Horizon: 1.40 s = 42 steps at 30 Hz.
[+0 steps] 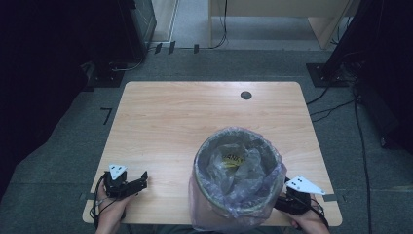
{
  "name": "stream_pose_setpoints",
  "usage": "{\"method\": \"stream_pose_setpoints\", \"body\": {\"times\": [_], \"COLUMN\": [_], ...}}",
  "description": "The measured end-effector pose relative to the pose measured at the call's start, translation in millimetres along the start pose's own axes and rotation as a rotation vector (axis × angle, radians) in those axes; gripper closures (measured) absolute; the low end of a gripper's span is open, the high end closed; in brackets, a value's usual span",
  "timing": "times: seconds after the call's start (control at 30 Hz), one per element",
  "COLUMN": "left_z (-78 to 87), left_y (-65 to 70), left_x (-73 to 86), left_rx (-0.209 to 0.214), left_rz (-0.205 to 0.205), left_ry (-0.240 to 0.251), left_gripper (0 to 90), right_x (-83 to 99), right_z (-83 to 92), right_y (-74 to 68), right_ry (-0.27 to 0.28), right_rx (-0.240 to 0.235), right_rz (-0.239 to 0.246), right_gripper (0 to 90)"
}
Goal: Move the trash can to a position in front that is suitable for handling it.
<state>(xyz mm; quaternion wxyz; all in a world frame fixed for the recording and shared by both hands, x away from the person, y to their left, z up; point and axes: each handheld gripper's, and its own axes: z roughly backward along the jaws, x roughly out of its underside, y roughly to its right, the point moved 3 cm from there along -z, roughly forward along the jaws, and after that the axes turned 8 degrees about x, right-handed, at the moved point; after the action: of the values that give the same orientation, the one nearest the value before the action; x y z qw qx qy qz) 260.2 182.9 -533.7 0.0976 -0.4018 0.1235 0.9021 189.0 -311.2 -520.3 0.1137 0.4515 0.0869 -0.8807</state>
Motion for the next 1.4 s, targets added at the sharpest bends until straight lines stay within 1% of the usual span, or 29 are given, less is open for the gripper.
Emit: {"method": "stream_pose_setpoints", "body": {"times": [0.13, 0.17, 0.2, 0.23, 0.27, 0.3, 0.37, 0.4, 0.43, 0.47, 0.5, 0.53, 0.57, 0.6, 0.73, 0.8, 0.83, 0.87, 1.07, 1.23, 1.4], "left_z": [-1.3, -1.7, -1.9, -2.0, -1.9, -1.8, -1.1, -0.7, -0.1, 0.4, 1.7, 1.7, 3.0, 3.0, 5.3, 4.7, 4.7, 4.0, 1.4, -5.4, -12.9], "left_y": [8.0, 10.3, 12.6, 15.6, 18.0, 23.8, 30.7, 35.0, 39.2, 44.0, 54.0, 54.0, 62.1, 62.1, 77.7, 83.2, 85.0, 84.8, 83.7, 83.9, 82.9], "left_x": [-0.1, -0.1, -0.2, -0.4, -0.6, -1.0, -1.7, -2.2, -2.9, -3.5, -4.6, -4.6, -5.7, -5.7, -8.3, -9.2, -9.7, -11.1, -13.1, -19.3, -23.5], "left_rx": [0.029, 0.037, 0.049, 0.06, 0.069, 0.085, 0.106, 0.123, 0.148, 0.181, 0.228, 0.228, 0.257, 0.257, 0.321, 0.339, 0.329, 0.315, 0.314, 0.295, 0.302], "left_rz": [-0.015, -0.015, -0.011, -0.006, -0.01, -0.018, -0.032, -0.035, -0.038, -0.042, -0.056, -0.056, -0.072, -0.072, -0.096, -0.107, -0.109, -0.11, -0.091, -0.075, -0.048], "left_ry": [-0.004, -0.002, -0.004, -0.005, -0.005, 0.0, 0.004, 0.01, 0.014, 0.023, 0.031, 0.031, 0.04, 0.04, 0.053, 0.056, 0.057, 0.056, 0.052, 0.059, 0.062], "left_gripper": [7.6, 7.6, 7.7, 7.7, 7.7, 7.7, 7.6, 7.7, 7.7, 7.7, 7.7, 7.7, 7.7, 7.7, 7.7, 7.7, 7.9, 10.1, 10.1, 11.1, 11.6], "right_x": [-4.6, -6.4, -9.6, -10.9, -10.9, -12.0, -15.2, -16.7, -20.1, -20.1, -23.8, -23.8, -27.8, -29.2, -34.7, -37.1, -38.1, -39.7, -41.3, -43.1, -47.8], "right_z": [-7.5, -9.9, -15.0, -17.5, -17.5, -19.4, -24.0, -25.6, -28.3, -28.3, -30.9, -30.9, -33.5, -34.6, -38.7, -40.8, -41.5, -42.8, -45.1, -47.3, -53.2], "right_y": [-19.7, -23.4, -29.9, -32.7, -32.7, -34.2, -38.2, -39.5, -41.3, -41.3, -43.1, -43.1, -44.9, -45.5, -49.8, -53.2, -55.3, -57.8, -58.2, -57.3, -54.1], "right_ry": [0.01, 0.012, 0.009, 0.006, 0.006, 0.008, 0.011, 0.012, 0.018, 0.018, 0.023, 0.023, 0.031, 0.036, 0.042, 0.046, 0.049, 0.057, 0.055, 0.052, 0.052], "right_rx": [-0.022, -0.027, -0.042, -0.047, -0.047, -0.048, -0.047, -0.044, -0.042, -0.042, -0.04, -0.04, -0.037, -0.035, -0.04, -0.042, -0.045, -0.03, -0.028, -0.025, -0.014], "right_rz": [-0.006, -0.008, -0.019, -0.022, -0.022, -0.018, -0.015, -0.017, -0.028, -0.028, -0.041, -0.041, -0.052, -0.055, -0.074, -0.068, -0.066, -0.065, -0.074, -0.082, -0.092], "right_gripper": [18.8, 18.7, 18.1, 17.5, 17.5, 17.3, 17.2, 17.2, 17.2, 17.2, 17.2, 17.2, 17.2, 17.2, 17.2, 17.2, 17.4, 18.8, 19.1, 20.0, 20.8]}}
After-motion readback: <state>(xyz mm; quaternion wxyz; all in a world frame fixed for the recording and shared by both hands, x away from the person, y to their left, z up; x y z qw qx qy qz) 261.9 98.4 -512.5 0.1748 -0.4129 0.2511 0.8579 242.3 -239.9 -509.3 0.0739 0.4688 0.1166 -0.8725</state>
